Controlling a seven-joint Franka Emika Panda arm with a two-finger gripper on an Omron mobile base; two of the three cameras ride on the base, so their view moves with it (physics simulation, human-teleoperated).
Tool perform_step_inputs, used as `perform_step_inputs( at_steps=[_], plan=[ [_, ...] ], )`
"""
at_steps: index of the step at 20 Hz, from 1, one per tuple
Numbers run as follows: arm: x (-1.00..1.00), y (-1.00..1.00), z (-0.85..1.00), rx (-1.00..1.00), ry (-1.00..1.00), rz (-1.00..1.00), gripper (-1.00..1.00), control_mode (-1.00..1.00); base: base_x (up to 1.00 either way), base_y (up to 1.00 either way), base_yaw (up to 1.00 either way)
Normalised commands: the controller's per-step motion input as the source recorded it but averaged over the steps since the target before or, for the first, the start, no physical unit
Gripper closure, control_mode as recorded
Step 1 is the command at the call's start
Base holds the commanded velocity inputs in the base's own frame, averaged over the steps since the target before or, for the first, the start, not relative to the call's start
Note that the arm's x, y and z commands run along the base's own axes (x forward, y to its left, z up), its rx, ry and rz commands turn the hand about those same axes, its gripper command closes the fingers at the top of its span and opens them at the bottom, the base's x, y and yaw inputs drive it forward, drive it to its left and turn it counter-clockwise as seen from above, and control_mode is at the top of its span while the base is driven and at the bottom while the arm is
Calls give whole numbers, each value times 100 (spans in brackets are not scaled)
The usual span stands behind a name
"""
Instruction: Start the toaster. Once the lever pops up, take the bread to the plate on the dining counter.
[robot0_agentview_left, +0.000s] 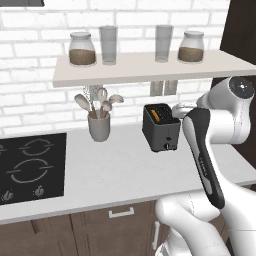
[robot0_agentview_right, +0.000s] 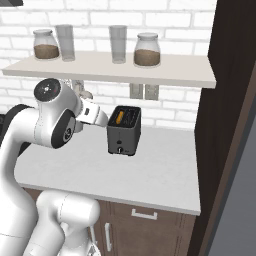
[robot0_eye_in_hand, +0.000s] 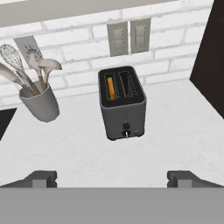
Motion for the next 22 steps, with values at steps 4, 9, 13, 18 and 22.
perform_step_inputs(
  at_steps=[4,9,13,18,22],
  plan=[
    [0,0,0,0,0,0,-100,-100,0,0,0],
    [0,0,0,0,0,0,-100,-100,0,0,0],
    [0,0,0,0,0,0,-100,-100,0,0,0],
    [0,0,0,0,0,0,-100,-100,0,0,0],
    [0,0,0,0,0,0,-100,-100,0,0,0]
  ],
)
